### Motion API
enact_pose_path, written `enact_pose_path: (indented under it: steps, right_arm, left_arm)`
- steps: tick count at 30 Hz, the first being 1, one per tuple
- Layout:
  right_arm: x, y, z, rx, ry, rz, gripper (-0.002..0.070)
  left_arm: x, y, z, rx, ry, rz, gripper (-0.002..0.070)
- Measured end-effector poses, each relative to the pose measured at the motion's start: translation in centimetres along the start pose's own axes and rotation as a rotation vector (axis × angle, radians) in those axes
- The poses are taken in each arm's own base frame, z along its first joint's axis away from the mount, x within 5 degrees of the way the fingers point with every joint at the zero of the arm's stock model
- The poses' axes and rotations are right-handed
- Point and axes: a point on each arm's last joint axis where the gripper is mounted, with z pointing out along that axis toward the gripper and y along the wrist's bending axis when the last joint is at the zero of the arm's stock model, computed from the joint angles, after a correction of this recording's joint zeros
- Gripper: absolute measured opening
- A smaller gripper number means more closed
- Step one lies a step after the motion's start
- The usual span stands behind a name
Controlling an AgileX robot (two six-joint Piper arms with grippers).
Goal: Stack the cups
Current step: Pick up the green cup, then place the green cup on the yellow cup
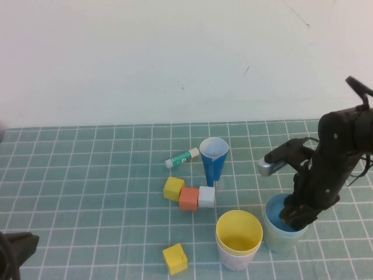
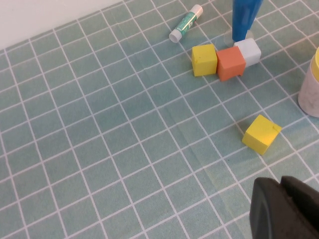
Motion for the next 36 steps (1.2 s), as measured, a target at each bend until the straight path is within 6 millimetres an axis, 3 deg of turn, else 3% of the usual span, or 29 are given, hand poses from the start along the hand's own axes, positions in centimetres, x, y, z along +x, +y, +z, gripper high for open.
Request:
enact_pose_path:
  steps: [5, 7, 11, 19, 22, 24, 28, 36]
  right_arm:
    - [0.0, -0.1, 1.3, -0.005, 0.021, -0.018, 0.0083]
    - [0.0, -0.1, 1.2, -0.004, 0.016, -0.022, 0.0044]
    - [0.2, 0.0, -1.3, 0.017, -0.001, -0.046, 0.0037]
    - [2.1, 1.1, -12.2, 0.087, -0.175, -0.088, 0.0036]
    - [2.1, 2.2, -15.3, 0.003, -0.229, -0.134, 0.0036]
    - [1.7, 3.3, -16.1, -0.062, -0.262, -0.181, 0.0036]
    - [0.8, 5.5, -15.2, -0.118, -0.246, -0.266, 0.0036]
    - [-1.7, 8.1, -9.3, -0.156, -0.141, -0.339, 0.0036]
  left_arm:
    - [0.0, 0.0, 0.0, 0.005, 0.002, -0.004, -0.0002]
    - [0.0, -0.1, 0.0, 0.006, 0.003, -0.005, -0.0002]
    - [0.0, -0.1, 0.0, 0.009, 0.004, -0.008, -0.0002]
    - [0.0, -0.1, 0.0, 0.011, 0.005, -0.01, -0.0001]
    - [0.0, -0.1, 0.0, 0.011, 0.005, -0.008, -0.0002]
    - [0.0, -0.1, 0.0, 0.011, 0.005, -0.008, -0.0002]
    - [0.0, -0.1, 0.0, 0.011, 0.005, -0.008, -0.0002]
    - [0.0, -0.1, 0.0, 0.011, 0.005, -0.008, -0.0002]
